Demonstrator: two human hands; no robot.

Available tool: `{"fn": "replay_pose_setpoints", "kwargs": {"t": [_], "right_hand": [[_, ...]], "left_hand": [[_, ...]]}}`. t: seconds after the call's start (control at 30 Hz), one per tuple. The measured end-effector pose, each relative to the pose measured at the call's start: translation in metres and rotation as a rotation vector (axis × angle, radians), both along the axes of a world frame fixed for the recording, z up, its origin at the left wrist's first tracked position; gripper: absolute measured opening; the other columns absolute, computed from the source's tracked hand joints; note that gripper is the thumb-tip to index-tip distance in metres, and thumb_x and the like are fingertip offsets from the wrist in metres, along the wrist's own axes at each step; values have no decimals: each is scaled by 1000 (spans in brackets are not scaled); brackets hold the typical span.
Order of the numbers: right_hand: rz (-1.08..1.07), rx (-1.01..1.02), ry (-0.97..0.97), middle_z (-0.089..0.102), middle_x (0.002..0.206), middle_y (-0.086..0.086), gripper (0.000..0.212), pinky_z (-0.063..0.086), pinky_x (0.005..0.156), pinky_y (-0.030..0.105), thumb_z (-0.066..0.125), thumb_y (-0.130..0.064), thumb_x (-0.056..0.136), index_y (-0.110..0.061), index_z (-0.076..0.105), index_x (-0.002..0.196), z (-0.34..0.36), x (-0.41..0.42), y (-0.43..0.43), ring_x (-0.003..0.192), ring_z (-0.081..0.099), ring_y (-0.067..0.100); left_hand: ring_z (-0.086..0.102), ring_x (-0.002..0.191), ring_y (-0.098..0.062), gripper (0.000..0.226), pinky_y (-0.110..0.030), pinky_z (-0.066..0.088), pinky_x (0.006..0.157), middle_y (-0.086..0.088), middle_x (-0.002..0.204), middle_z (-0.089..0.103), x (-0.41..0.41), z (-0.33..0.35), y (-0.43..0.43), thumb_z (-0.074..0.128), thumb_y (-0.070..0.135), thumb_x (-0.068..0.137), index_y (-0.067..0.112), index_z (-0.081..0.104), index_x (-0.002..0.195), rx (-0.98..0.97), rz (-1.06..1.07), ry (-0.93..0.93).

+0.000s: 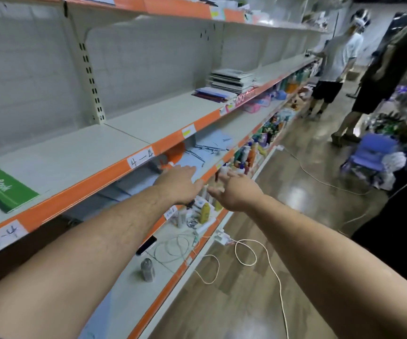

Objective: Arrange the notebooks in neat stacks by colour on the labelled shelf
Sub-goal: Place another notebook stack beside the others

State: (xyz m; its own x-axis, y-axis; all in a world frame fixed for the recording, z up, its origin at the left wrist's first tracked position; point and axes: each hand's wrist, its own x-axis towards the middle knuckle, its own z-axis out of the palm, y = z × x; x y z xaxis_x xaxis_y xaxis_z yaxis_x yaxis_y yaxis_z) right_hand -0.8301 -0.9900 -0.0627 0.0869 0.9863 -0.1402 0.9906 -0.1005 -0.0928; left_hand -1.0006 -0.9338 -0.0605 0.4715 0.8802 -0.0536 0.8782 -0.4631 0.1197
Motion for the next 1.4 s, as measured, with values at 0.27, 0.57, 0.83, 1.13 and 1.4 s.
{"fn": "replay_pose_setpoints", "kwargs": {"t": [0.27,0.57,0.83,1.13,1.4], "right_hand": [[-19,-3,-5,22,164,4,74,22,120,48,31,-68,96,-26,24,156,-1,127,37,150,19,27],[-75,-38,28,14,166,0,70,18,122,44,26,-64,99,-27,18,158,0,230,90,152,12,27],[-151,-24,19,21,164,2,76,21,120,48,22,-69,95,-26,19,157,-25,309,179,152,15,24],[-249,17,-38,20,164,4,72,21,121,46,25,-65,98,-24,19,158,-6,392,286,152,16,25],[-233,16,-19,26,163,3,76,22,120,47,23,-67,96,-24,19,158,-11,458,358,152,17,22]], "left_hand": [[41,135,-28,53,-45,32,111,-7,148,48,133,-1,37,31,46,101,19,44,144,-23,7,-35],[47,127,-26,51,-45,36,108,-6,139,55,234,-1,98,31,49,97,27,46,141,-68,3,-47],[40,139,-27,62,-46,34,113,-4,154,43,316,-11,199,27,52,98,25,35,152,-64,-91,-55],[39,138,-25,56,-43,31,115,-3,151,45,405,0,323,28,50,102,21,42,148,-12,-241,-60],[40,137,-22,57,-46,30,115,0,149,47,474,-10,403,28,51,99,24,43,146,-24,-261,-61]]}}
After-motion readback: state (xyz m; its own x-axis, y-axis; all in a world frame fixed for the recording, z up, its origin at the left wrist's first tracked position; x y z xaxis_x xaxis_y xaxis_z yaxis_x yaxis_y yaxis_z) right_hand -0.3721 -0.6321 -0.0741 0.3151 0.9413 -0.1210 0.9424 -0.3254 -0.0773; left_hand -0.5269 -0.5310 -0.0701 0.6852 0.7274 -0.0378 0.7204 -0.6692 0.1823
